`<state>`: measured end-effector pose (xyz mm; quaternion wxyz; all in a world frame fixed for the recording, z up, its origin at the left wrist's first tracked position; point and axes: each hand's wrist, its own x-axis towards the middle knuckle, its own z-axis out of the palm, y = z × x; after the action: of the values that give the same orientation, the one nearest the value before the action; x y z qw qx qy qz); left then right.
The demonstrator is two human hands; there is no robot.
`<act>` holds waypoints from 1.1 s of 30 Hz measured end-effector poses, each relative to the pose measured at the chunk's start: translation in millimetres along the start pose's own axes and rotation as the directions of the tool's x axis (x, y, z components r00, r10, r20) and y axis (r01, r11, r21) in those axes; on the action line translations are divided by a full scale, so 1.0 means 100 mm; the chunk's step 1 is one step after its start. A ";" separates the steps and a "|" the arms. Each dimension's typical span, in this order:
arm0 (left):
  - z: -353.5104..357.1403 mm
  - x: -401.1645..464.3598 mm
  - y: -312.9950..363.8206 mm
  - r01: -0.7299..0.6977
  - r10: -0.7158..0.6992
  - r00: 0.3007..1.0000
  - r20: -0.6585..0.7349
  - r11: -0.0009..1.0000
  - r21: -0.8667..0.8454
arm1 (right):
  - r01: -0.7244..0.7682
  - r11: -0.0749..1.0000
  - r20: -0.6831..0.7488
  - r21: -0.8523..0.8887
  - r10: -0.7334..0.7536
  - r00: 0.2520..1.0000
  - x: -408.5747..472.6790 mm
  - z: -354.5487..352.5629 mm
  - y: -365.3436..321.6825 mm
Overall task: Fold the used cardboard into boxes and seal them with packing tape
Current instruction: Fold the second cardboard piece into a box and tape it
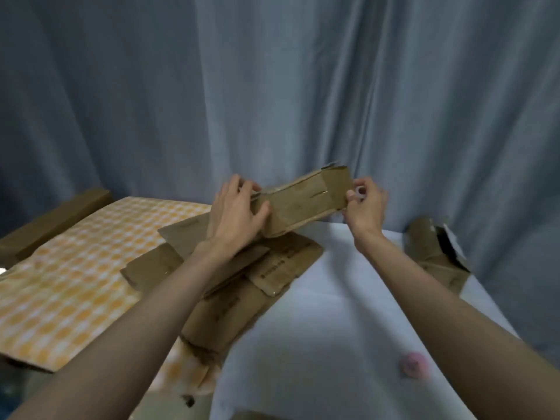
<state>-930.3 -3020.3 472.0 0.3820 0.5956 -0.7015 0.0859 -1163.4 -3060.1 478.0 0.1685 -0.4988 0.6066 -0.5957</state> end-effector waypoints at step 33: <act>0.50 -0.72 1.14 0.476 -0.417 0.872 0.258 0.593 -0.649 | -0.360 0.850 0.213 0.383 0.298 0.930 -0.42 -2.11 0.95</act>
<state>-1054.8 -2962.1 428.9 0.5579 0.5668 -0.5236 -0.3054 -1352.0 -2929.1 426.9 0.4144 -0.3819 0.5282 -0.6352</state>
